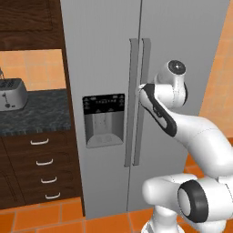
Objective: Take the strawberry from the fridge and place it on top of the pancake, located on the dining counter.
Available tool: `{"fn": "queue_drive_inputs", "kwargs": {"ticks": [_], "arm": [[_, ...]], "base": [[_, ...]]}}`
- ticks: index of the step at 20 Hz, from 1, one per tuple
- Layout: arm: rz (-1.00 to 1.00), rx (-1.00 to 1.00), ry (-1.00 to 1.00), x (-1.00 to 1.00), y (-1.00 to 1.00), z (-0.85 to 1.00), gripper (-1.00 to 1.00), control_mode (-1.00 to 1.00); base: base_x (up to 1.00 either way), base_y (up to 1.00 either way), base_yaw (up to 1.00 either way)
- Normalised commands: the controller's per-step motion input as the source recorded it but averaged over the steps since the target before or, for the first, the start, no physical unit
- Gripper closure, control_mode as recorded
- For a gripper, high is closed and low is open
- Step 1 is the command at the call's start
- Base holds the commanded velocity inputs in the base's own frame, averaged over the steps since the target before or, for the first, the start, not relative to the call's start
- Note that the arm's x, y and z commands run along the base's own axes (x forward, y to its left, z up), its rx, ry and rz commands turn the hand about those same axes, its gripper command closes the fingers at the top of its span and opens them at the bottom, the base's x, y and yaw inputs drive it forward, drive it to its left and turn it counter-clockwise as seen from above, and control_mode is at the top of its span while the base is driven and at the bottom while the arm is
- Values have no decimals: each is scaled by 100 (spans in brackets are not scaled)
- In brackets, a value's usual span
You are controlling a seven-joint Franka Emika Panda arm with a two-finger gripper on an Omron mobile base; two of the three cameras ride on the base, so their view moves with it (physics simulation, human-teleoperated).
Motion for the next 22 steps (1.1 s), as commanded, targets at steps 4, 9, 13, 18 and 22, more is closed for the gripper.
{"fn": "queue_drive_inputs", "kwargs": {"ticks": [4,9,13,18,22], "arm": [[-2,0,-10,34,-4,1,-100,-100],[-2,0,-7,45,-6,0,-100,-100],[-1,0,-3,49,-2,0,-100,-100],[0,0,-3,60,0,0,-100,-100],[0,0,-1,61,-10,0,-100,-100]], "base": [[0,0,0],[0,0,0],[0,0,0],[0,0,0],[0,0,0]]}}
